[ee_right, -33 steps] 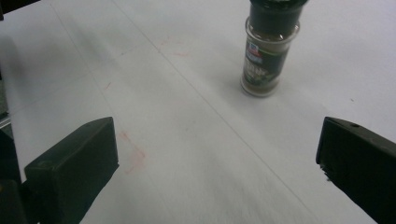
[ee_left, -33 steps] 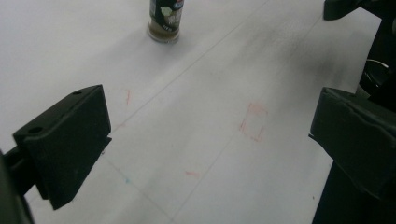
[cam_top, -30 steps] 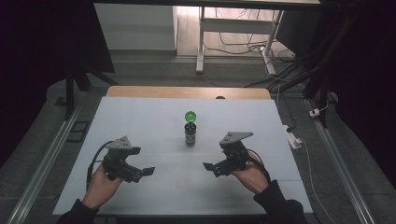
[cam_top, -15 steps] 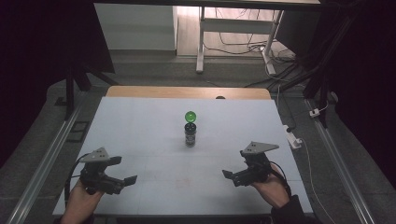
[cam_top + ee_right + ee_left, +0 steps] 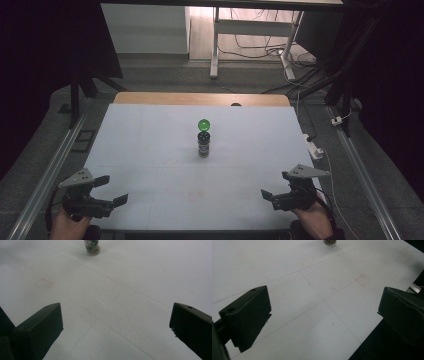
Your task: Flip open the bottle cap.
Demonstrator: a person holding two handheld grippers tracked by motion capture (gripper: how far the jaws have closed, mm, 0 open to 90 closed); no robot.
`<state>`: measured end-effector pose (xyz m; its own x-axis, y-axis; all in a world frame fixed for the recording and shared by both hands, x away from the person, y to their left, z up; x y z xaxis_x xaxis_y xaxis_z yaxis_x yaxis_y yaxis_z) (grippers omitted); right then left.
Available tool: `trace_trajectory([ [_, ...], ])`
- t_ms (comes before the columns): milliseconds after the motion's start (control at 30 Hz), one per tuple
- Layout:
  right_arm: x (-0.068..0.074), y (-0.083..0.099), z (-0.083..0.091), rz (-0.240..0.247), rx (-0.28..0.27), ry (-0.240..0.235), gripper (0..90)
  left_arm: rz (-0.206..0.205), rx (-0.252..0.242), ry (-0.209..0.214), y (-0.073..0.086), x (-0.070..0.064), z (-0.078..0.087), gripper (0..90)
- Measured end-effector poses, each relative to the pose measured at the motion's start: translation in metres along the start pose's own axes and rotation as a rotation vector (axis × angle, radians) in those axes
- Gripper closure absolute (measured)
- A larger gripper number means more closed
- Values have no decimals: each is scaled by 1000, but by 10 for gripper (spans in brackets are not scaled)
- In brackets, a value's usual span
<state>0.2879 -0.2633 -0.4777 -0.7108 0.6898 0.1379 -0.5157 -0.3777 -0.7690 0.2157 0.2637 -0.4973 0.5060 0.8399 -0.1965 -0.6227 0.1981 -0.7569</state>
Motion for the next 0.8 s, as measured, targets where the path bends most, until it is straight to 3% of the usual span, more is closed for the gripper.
trace_trajectory([
  [400, -9, 19, 18, -51, 20, 63, 0, 22, 31, -56, 16, 8, 10, 0],
  [667, -8, 23, 21, -64, 35, 70, 0, 22, 81, -93, 22, 9, 12, 0],
  [800, -8, 24, 21, -67, 42, 71, 0, 31, 88, -91, 22, 10, 11, 0],
])
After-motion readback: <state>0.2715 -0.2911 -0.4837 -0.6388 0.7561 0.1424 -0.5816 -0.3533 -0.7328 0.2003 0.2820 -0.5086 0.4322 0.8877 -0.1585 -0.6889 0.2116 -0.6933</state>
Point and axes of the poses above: each handheld gripper's, and its own axes: z roughly backward along the jaws, y roughly out of its underside, x roughly to its left, the point moved 4 cm from there along -z, roughly forward along the jaws, and after that the axes turned 6 degrees about -y, right-handed, at the moved point
